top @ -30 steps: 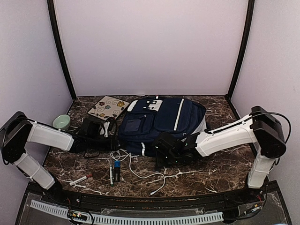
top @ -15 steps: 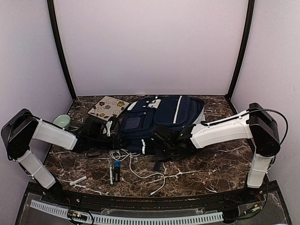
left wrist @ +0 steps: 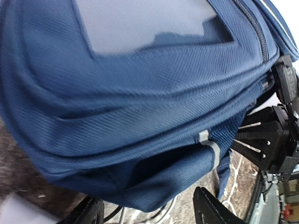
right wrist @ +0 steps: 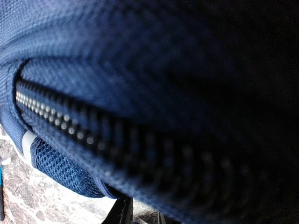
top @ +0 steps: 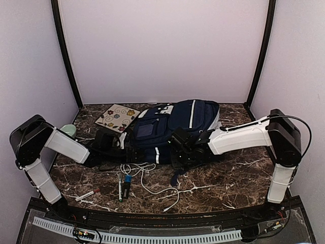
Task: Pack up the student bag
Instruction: Pick up the largest pocket of the bag from the student bag, then zip the student bag into the largest pocket of the bag.
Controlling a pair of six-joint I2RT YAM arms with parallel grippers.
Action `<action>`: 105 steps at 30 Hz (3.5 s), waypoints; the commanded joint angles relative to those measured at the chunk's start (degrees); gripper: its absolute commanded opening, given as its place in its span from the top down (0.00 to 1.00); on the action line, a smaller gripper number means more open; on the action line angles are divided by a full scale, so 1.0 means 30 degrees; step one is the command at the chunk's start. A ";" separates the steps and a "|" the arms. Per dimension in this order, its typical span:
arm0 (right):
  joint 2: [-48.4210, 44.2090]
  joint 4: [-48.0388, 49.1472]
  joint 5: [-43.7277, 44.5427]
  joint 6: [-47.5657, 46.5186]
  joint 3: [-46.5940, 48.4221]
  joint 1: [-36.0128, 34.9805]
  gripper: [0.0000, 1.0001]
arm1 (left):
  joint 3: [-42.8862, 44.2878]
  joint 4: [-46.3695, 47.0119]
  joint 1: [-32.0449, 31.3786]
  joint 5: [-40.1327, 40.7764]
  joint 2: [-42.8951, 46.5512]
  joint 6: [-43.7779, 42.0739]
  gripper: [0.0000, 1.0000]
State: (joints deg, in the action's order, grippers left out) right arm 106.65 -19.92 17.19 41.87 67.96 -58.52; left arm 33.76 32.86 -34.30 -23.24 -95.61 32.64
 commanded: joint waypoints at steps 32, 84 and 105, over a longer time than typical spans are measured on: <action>-0.6049 0.8336 -0.1644 -0.2926 -0.9334 0.2923 0.78 | 0.3115 -0.1556 -0.4473 -0.1208 -0.1494 0.0983 1.00; -0.4545 1.2172 -0.1179 -0.5880 -1.0179 0.1929 0.83 | 0.5329 -0.4682 -0.4561 0.1244 -0.1707 -0.0217 1.00; -0.4686 1.2408 -0.3006 -0.7224 -1.0411 0.2160 0.96 | 0.5447 -0.4498 -0.4563 0.0997 -0.1861 -0.0337 1.00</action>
State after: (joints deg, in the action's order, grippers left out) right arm 92.92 16.19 7.68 20.84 35.68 -52.16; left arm 48.34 16.56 -47.18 -18.98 -101.58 33.21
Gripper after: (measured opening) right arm 0.084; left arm 0.038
